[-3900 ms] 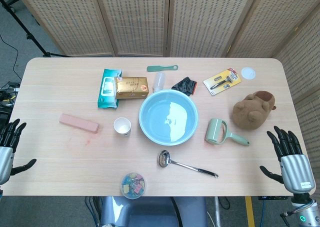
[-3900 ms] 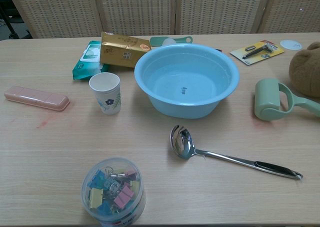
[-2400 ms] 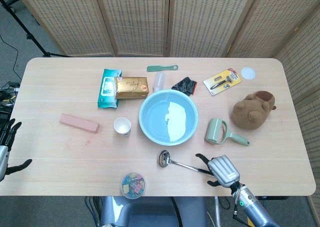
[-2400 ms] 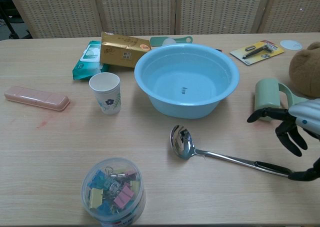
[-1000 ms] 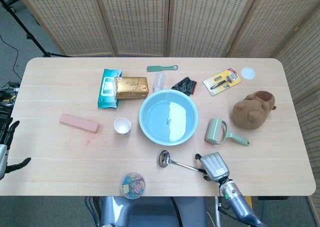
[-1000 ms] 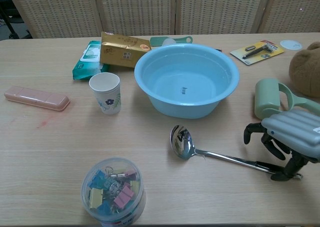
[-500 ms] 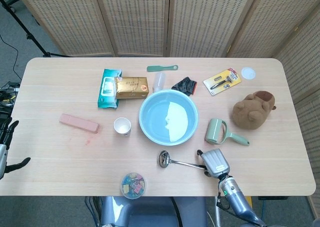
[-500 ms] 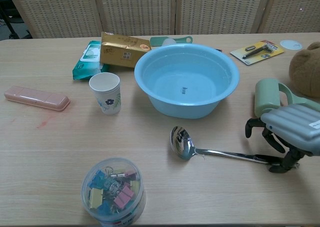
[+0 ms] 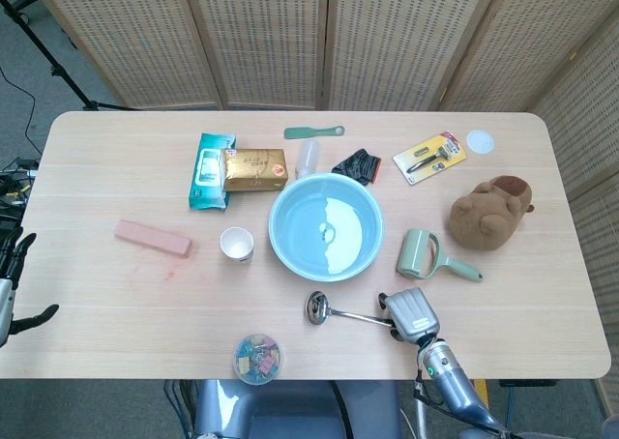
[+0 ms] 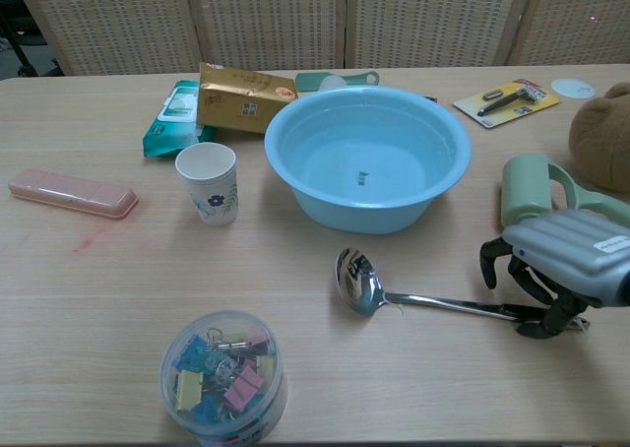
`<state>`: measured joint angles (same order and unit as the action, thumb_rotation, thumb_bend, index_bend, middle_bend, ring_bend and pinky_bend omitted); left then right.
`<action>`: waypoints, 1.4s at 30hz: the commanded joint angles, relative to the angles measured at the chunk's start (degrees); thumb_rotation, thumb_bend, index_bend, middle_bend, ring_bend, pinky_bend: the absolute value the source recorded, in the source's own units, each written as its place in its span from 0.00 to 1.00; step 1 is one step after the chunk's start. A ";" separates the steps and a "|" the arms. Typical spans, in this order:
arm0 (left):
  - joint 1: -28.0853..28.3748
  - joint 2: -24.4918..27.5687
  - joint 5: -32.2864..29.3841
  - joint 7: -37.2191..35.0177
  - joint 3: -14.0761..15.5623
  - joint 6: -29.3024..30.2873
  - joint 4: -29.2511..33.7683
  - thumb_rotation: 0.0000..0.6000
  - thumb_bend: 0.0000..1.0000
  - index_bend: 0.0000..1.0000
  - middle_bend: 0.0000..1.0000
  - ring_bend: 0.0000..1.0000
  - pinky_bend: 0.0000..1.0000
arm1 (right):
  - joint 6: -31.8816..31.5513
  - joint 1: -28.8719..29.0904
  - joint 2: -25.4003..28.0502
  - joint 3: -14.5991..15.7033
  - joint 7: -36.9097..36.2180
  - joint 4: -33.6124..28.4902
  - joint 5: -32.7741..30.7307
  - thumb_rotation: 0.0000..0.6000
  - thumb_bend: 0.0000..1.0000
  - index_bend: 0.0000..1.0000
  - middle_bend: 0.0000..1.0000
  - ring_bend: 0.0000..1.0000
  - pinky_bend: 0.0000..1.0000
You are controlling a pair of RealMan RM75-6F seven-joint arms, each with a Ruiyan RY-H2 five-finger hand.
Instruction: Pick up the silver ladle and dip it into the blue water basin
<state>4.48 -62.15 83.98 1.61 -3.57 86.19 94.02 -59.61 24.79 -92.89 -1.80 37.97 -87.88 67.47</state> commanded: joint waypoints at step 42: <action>0.07 0.12 0.01 -0.52 0.05 -0.39 -0.20 1.00 0.02 0.00 0.00 0.00 0.00 | -5.37 -0.51 10.47 -0.48 -11.85 -11.50 5.75 1.00 1.00 0.83 0.87 0.79 0.93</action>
<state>4.55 -62.03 83.99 1.09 -3.53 85.81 93.83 -64.21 24.43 -83.61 -1.94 25.85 -97.72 72.90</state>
